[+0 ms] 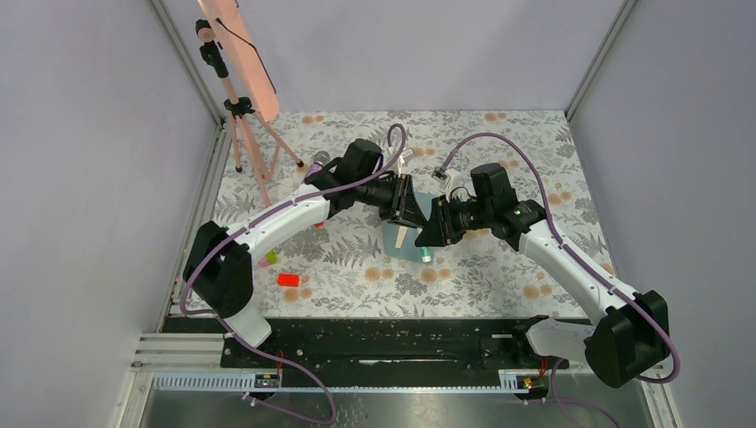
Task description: Place the letter into the envelope and seal it
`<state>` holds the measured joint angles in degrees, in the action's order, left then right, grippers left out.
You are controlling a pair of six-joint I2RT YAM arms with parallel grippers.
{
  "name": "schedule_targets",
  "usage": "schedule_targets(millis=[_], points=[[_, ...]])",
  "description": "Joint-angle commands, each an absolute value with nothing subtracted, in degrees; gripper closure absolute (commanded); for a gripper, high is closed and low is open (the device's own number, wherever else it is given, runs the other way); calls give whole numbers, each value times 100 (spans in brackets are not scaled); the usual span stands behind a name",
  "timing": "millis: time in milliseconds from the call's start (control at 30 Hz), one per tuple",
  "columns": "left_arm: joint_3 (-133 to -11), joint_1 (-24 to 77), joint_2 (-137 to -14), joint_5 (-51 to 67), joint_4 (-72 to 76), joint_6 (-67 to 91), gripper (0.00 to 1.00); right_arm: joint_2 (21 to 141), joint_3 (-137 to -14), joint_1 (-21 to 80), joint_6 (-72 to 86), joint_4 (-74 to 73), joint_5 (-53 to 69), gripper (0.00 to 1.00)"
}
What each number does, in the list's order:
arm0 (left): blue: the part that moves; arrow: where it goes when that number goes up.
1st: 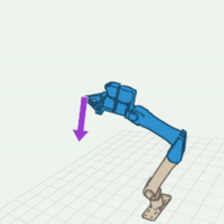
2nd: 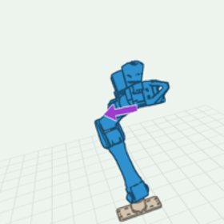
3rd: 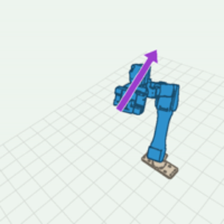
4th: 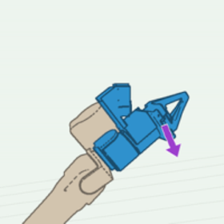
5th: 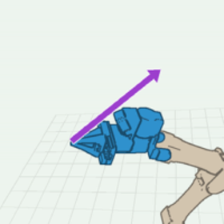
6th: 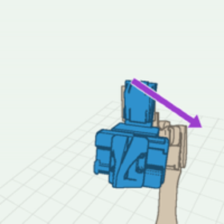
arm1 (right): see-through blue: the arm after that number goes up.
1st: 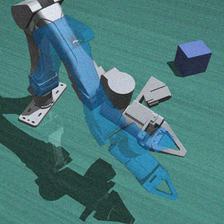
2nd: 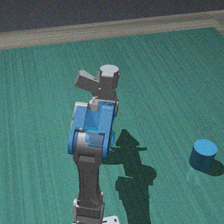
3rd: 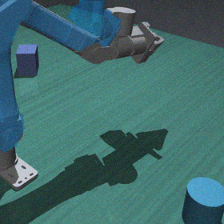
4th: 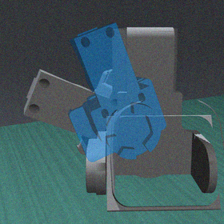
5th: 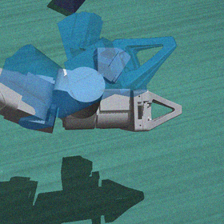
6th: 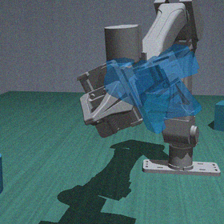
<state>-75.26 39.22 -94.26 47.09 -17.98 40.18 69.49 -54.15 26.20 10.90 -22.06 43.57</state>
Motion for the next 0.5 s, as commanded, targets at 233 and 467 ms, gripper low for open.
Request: schedule_targets(millis=[233,467], points=[[-7725,3945,-9521,4667,-2355,3688,73,6865,-5731,2560,1008,-2032,3874,100],[-7743,3944,-9557,4718,-2370,3656,100,6883,-5749,2558,1046,-2029,3752,100]])
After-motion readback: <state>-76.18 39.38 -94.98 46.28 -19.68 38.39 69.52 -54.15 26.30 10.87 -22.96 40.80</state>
